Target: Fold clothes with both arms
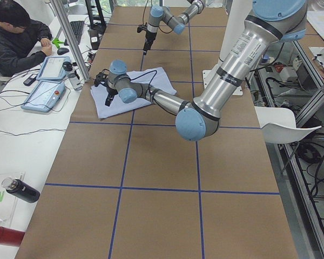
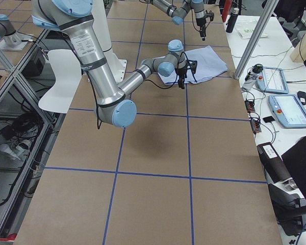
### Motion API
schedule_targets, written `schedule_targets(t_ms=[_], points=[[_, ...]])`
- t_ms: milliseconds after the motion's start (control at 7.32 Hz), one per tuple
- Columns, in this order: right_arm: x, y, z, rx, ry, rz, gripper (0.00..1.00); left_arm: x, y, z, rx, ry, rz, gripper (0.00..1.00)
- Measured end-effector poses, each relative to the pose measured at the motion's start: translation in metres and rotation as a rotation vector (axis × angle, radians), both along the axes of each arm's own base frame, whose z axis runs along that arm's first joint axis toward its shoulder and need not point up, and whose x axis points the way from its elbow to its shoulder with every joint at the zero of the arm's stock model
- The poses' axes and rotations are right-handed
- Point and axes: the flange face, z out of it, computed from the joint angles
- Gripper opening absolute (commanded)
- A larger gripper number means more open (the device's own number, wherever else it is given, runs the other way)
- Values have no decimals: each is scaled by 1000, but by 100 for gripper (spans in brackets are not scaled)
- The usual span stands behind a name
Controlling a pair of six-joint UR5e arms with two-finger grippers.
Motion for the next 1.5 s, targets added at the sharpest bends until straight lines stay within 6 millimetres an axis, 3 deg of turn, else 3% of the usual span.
schedule_targets(t_ms=[273, 546, 683, 1229, 1502], points=[[-31, 25, -11, -77, -36, 48, 94, 16, 49, -13, -84, 88, -18, 100], [-61, 53, -15, -124, -52, 103, 81, 36, 106, -30, -152, 170, -3, 100], [-72, 65, -14, -147, -55, 123, 77, 40, 123, -36, -170, 194, 4, 100], [-110, 105, -7, -234, -60, 185, 76, 44, 135, -39, -184, 208, 12, 100], [-122, 113, -7, -225, -57, 202, 62, 44, 135, -39, -184, 207, 12, 100]])
